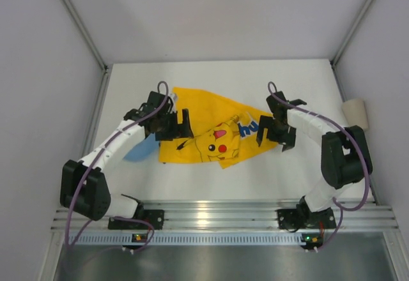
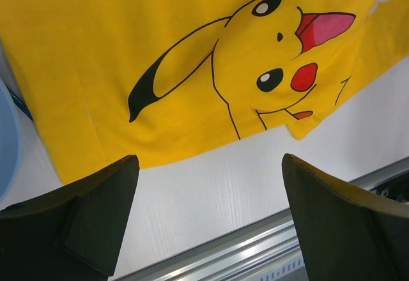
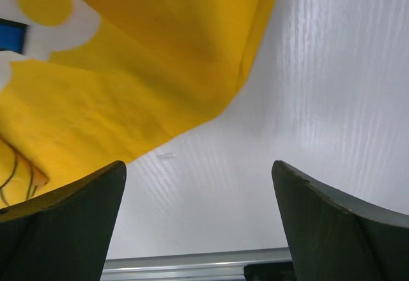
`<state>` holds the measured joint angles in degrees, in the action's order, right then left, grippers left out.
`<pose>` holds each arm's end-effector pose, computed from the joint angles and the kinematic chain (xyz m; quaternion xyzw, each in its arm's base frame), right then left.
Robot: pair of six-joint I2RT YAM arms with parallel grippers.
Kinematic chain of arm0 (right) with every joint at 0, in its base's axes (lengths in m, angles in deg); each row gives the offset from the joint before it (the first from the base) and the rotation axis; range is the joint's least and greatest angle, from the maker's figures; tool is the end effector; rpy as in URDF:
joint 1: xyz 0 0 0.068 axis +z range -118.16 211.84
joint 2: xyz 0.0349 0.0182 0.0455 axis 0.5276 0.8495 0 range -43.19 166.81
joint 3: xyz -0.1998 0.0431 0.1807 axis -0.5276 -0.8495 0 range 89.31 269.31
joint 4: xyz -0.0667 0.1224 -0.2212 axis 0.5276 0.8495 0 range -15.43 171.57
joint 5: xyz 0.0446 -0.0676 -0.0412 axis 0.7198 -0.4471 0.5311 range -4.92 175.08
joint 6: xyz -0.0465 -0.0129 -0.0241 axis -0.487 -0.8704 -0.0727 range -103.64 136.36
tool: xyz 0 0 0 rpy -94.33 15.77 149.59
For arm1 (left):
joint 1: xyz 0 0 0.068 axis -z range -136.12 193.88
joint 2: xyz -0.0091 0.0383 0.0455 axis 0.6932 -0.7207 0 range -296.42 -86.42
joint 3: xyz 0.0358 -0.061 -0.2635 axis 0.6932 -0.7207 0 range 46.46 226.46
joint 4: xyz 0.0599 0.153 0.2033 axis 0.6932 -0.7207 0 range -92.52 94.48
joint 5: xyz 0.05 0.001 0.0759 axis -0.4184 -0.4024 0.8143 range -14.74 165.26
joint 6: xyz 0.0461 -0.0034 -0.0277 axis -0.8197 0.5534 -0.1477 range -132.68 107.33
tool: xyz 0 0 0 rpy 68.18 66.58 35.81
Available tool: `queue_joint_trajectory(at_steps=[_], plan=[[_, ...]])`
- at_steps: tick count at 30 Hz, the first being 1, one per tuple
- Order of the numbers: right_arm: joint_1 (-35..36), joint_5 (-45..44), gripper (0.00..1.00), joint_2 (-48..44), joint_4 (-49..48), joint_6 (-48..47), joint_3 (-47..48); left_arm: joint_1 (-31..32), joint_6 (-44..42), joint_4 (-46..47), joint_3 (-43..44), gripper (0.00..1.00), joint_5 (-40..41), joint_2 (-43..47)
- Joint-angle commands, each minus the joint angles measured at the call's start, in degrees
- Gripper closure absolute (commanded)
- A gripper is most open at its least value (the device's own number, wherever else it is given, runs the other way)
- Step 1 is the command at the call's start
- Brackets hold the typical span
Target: Set the dinner table for one person
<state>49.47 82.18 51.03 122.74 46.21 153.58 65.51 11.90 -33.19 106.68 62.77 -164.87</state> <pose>0.2905 0.0904 0.1993 0.1085 0.9884 0.0186 0.1049 0.2570 -0.1102 0.2625 0.0074 0.9509 -0.2100 0.2273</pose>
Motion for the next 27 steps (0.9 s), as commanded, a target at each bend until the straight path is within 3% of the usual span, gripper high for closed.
queue_joint_trajectory(at_steps=[1, 9, 14, 15, 18, 19, 20, 22, 27], plan=[[-0.9, -2.2, 0.03, -2.4, -2.8, 3.6, -3.2, 0.1, 0.2, 3.0, 1.2, 0.01, -1.9, -2.6], [-1.0, -0.9, 0.07, 1.1, -14.3, 5.0, -7.3, 0.2, 0.2, 1.6, 4.5, 0.01, -4.1, -6.5], [-1.2, -1.1, 0.16, 4.3, -18.6, 6.1, -6.6, 0.2, -0.6, -1.0, 6.7, 0.01, -4.0, -7.3], [-1.3, -1.1, 0.19, 5.2, -19.2, 6.1, -5.7, 0.2, -0.7, -1.3, 6.9, 0.01, -3.9, -7.4], [-1.6, -1.2, 0.49, 8.7, -19.4, 5.5, -3.4, 0.2, -1.1, -2.8, 8.2, 0.01, -3.2, -7.8], [-1.9, -1.1, 0.64, 9.1, -19.2, 5.2, -2.8, 0.2, -1.2, -2.9, 8.5, 0.01, -3.2, -7.8], [-2.6, -1.2, 0.71, 9.6, -18.5, 4.5, -1.5, 0.2, -1.2, -3.3, 8.8, 0.01, -3.1, -7.9], [-3.6, -2.1, 0.83, 10.3, -17.0, 3.6, 0.1, 0.2, -1.0, -3.4, 9.3, 0.01, -2.9, -8.1], [-11.1, -7.1, 0.96, 10.2, -7.9, -1.6, 8.5, 0.2, -0.2, -3.3, 9.7, 0.01, -3.0, -8.8]])
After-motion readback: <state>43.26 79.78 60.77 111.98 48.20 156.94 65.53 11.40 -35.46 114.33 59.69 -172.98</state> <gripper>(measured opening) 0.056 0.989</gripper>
